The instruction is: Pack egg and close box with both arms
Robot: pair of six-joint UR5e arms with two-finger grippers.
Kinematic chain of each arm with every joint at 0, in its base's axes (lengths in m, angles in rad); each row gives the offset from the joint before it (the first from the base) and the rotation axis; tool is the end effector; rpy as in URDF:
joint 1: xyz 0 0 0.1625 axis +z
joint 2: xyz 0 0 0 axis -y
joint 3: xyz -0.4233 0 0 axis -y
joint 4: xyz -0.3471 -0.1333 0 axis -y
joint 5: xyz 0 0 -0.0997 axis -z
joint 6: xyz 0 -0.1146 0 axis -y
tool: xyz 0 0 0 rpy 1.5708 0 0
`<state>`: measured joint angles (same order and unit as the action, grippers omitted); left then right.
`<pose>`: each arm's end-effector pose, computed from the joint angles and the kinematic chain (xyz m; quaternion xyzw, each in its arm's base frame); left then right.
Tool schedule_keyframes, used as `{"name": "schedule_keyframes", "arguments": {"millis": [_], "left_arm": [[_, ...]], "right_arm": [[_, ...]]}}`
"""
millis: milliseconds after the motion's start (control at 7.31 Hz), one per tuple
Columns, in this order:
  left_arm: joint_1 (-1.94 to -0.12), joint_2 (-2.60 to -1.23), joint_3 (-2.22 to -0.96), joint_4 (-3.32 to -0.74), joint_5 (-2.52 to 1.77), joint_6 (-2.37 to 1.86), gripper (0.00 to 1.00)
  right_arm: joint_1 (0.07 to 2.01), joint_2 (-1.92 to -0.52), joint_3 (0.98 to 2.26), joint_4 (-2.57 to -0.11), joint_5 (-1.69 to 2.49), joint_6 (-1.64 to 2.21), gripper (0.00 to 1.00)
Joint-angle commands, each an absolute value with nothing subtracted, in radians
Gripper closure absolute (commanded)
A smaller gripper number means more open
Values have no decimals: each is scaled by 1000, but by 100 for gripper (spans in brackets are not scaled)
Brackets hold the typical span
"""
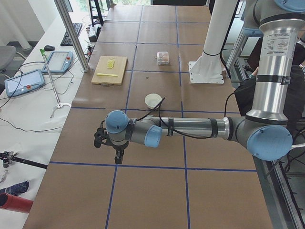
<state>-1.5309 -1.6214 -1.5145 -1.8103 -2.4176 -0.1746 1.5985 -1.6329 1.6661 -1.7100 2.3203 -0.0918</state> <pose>-0.0281 -0.4846 0.6380 0.0621 0.4171 -0.0131 0.9066 0.0666 -0.4092 0.6674 -0.0274 -0.3678 -0.0104 0.9294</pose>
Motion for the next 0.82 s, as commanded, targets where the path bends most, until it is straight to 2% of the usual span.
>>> {"name": "schedule_keyframes", "arguments": {"millis": [0, 274, 684], "left_arm": [[-1531, -1621, -1516, -1812, -2418, -173, 0], [-1531, -1621, -1516, -1813, -2418, -175, 0], [-1531, -1621, -1514, -1813, -2418, -175, 0]], "right_arm": [[1598, -1634, 1664, -1659, 2319, -89, 0], [1598, -1635, 1605, -1528, 2319, -83, 0], [1598, -1634, 1601, -1523, 2322, -80, 0]]}}
